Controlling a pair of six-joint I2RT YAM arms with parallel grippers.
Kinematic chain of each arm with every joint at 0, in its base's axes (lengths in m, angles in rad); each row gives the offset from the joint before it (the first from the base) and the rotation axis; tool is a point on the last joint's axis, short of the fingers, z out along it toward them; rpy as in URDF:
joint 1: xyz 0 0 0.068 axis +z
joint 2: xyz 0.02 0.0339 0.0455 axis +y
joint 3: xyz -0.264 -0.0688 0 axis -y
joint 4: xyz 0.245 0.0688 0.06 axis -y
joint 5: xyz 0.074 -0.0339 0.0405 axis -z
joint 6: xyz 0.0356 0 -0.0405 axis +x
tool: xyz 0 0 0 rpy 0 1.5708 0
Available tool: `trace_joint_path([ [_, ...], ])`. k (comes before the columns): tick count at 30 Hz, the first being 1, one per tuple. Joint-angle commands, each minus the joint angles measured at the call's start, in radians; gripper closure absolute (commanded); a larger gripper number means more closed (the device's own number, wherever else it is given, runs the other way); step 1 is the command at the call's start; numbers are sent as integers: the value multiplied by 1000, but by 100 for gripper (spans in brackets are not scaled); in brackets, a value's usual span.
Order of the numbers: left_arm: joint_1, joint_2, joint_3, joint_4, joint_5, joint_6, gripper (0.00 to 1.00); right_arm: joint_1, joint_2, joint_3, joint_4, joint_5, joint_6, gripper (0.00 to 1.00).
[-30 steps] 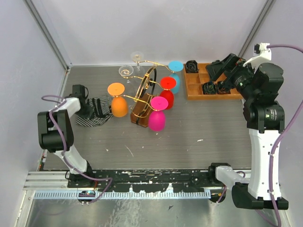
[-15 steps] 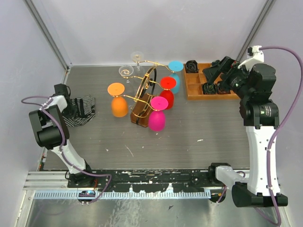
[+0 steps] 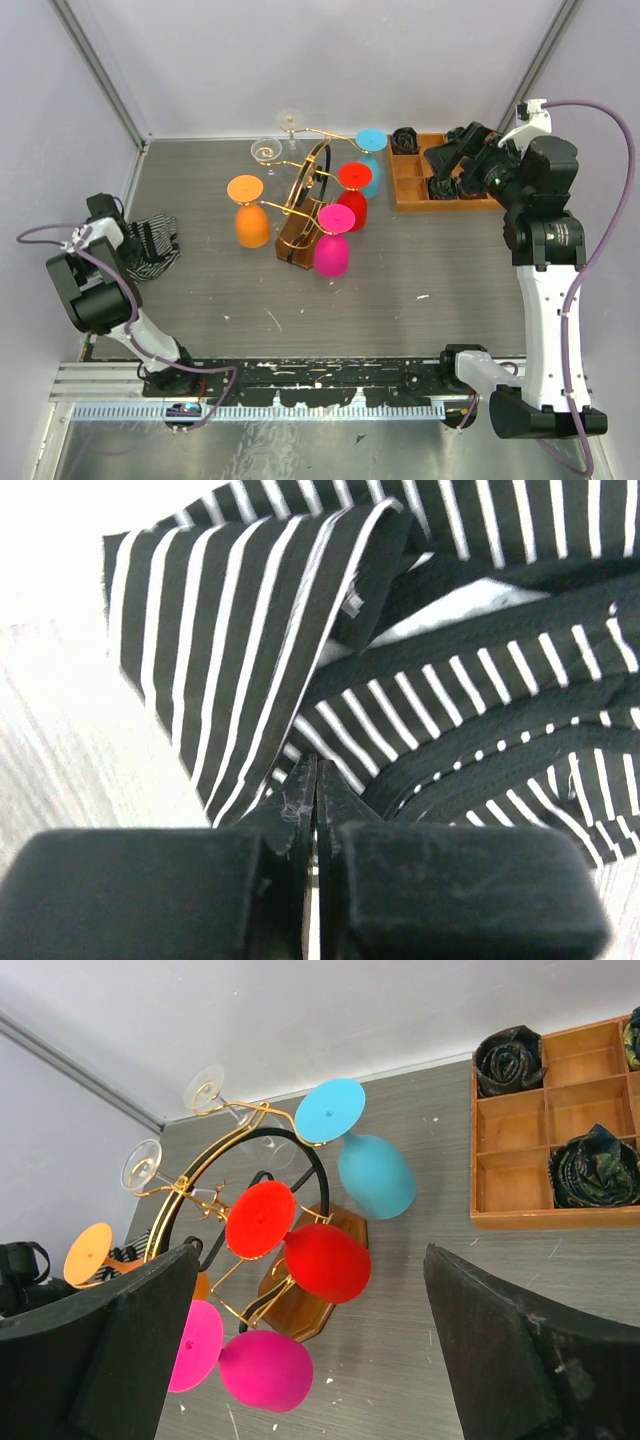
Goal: Take the wine glass off the wine glass rack
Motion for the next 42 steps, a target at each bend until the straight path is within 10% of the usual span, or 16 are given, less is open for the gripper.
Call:
trace_joint_path([
  [1,-6,-135,-75,9,14,-13,83,5,27,9,49,-61,-3,0],
  [10,-128,-396,-155,83,81,4,14,5,135,-9,30,-216,56,4],
  [24,-410,-692,-117,-73,375,-77,12,142,332,-8,139,-254,165,42],
  [42,-451,-901,-212,-247,545,76,12,254,440,5,178,-157,199,55],
])
